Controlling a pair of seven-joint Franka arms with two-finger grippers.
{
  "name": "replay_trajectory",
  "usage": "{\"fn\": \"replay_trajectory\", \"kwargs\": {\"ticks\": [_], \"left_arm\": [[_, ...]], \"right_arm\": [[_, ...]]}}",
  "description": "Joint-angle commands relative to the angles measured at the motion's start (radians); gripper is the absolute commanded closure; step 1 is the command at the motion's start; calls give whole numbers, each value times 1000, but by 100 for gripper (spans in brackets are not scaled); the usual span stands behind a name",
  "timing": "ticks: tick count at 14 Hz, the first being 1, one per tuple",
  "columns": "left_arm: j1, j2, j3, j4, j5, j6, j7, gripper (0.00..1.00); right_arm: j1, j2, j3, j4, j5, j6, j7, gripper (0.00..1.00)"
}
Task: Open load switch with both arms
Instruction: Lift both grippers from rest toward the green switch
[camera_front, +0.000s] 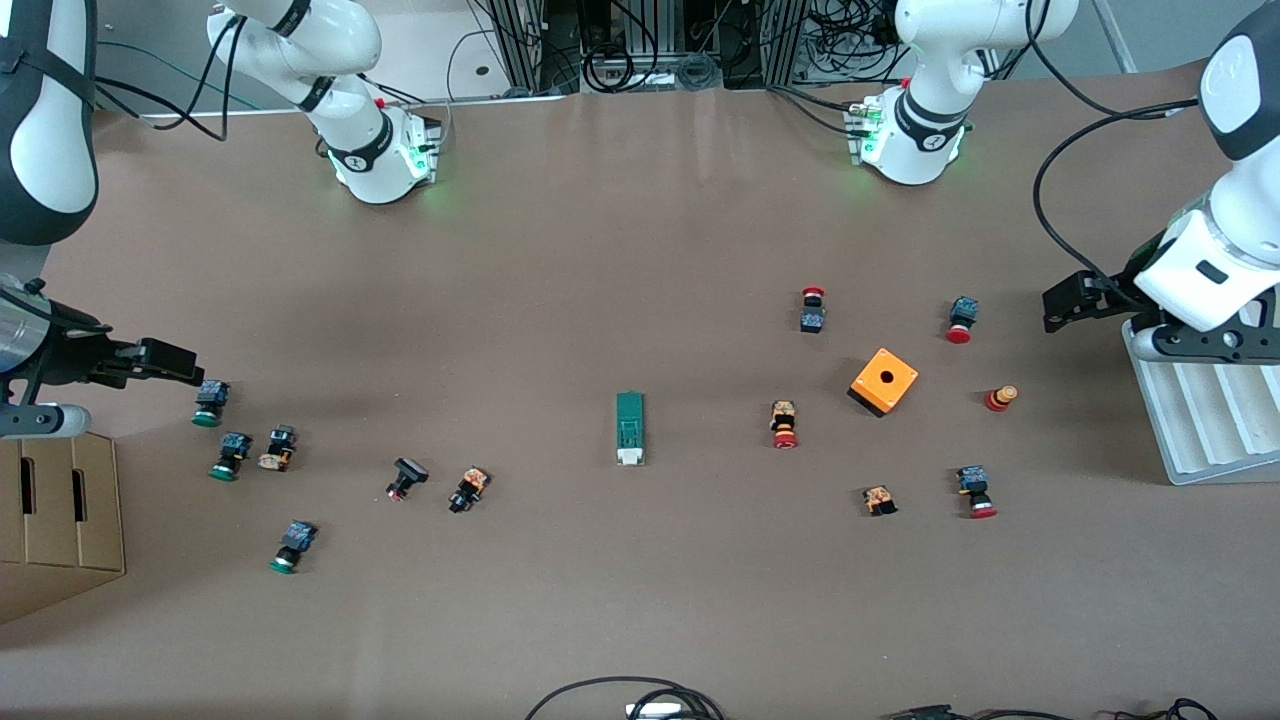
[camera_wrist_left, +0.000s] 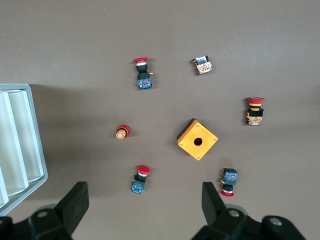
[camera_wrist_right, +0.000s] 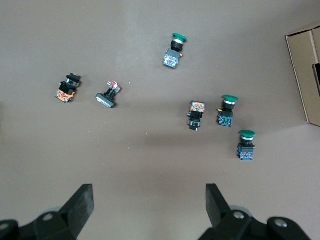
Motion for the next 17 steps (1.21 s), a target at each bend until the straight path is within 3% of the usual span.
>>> {"fn": "replay_trajectory", "kwargs": {"ticks": [1,12,17], "left_arm": [[-3,15,-1,28,-1,-5,4,0],[-18,29,-15,25,-10,-23,9,0],[-35,29,-101,28,-14,-14,-90,1]], "right_arm": [[4,-6,-2,-6,-11,13,-6,0],[25,19,-2,6,-13,16,-58,0],[68,28,-4,7,-29,30,-86,0]]}}
